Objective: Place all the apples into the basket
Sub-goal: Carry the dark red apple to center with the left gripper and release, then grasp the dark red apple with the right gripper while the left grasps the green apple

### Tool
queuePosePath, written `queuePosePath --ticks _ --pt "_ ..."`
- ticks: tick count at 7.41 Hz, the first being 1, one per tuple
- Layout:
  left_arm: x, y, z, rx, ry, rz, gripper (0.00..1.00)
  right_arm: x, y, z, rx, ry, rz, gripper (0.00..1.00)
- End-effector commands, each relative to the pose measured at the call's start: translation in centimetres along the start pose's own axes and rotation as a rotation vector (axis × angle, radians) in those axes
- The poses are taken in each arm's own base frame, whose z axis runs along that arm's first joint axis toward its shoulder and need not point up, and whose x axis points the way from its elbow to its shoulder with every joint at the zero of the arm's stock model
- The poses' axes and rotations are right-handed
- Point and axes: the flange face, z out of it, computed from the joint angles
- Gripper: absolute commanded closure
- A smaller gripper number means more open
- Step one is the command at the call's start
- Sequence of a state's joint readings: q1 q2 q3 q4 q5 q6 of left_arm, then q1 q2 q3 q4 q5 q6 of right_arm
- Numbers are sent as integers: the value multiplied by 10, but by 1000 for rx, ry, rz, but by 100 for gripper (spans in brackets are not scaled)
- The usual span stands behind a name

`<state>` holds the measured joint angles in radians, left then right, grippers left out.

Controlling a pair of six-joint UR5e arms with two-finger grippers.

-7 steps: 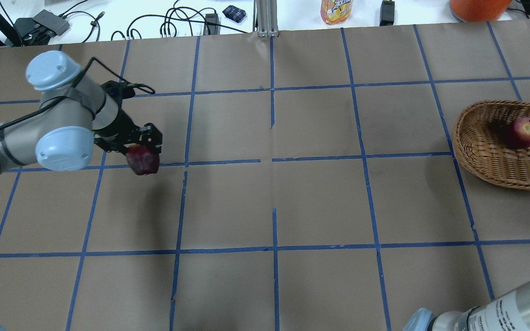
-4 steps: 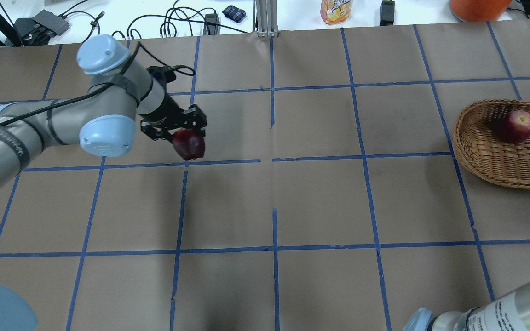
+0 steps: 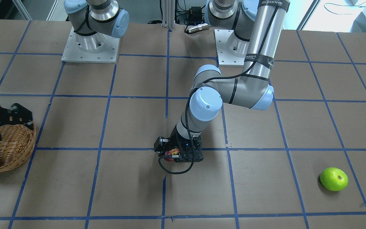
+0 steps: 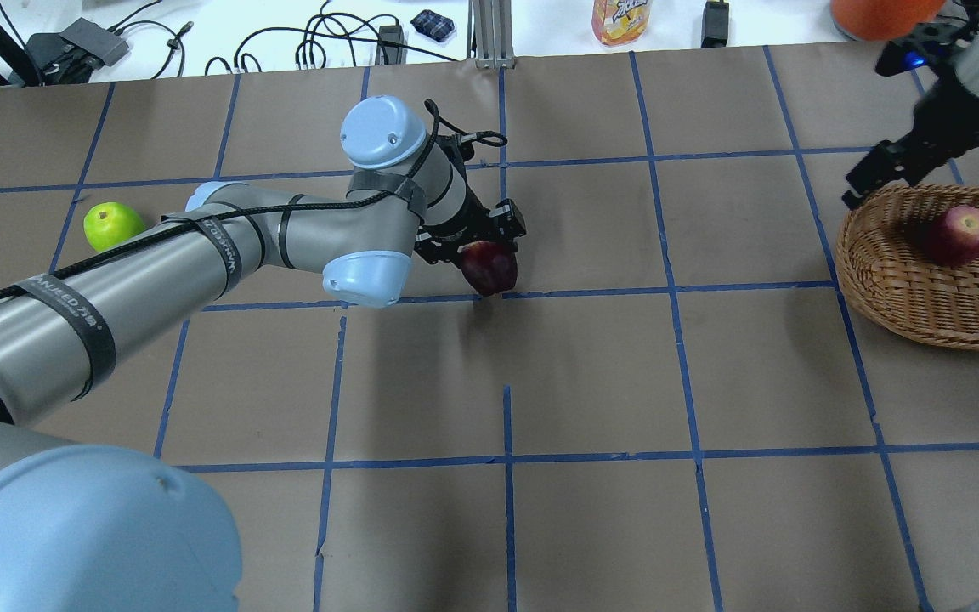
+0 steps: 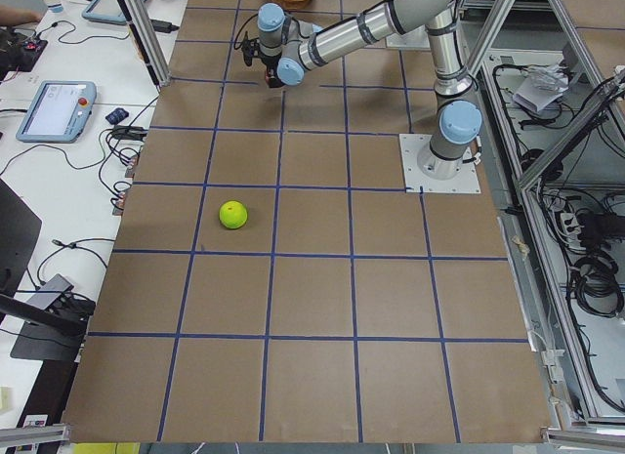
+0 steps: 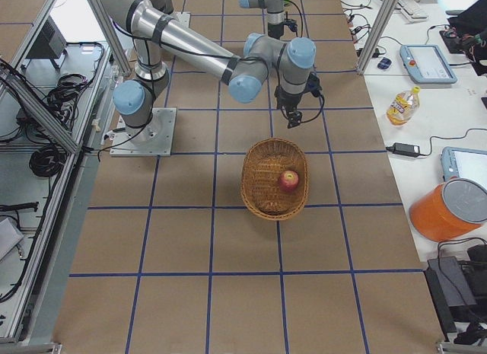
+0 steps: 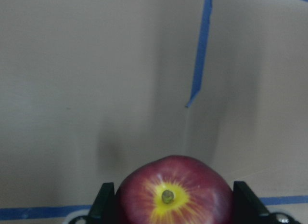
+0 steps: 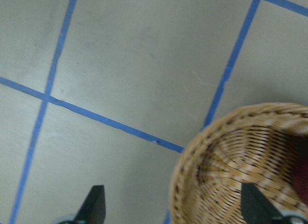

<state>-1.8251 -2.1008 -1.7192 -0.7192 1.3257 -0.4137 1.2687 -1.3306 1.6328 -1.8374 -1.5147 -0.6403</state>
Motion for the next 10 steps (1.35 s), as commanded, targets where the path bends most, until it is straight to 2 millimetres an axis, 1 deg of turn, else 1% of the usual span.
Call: queuePosePath --ticks 1,2,3,4,5,6,7,8,9,10 --pt "-15 -9 -12 47 -48 3 0 -137 -46 26 -36 7 101 0" --pt "-42 -33 -44 84 -43 -31 0 -168 -55 32 -31 -8 154 0" --pt "-76 -50 -80 98 -53 -23 0 -189 -68 43 -1 -3 219 0" --pt "-118 -60 -112 79 -80 39 0 -229 -81 55 31 1 270 0" --pt "-166 -73 -145 73 -99 59 0 -276 -97 71 79 -2 304 0" --pt "-235 -87 -169 62 -119 122 0 -322 -109 85 84 -9 365 0" --pt "-326 -98 -190 50 -143 148 0 -356 -122 99 79 -14 405 0" --pt "-409 -111 -205 50 -186 145 0 -374 -136 113 79 -5 403 0" --pt "-436 -127 -212 44 -216 201 0 -380 -141 124 82 2 395 0" --pt "-465 -143 -191 -29 -306 268 0 -378 -141 131 76 22 392 0"
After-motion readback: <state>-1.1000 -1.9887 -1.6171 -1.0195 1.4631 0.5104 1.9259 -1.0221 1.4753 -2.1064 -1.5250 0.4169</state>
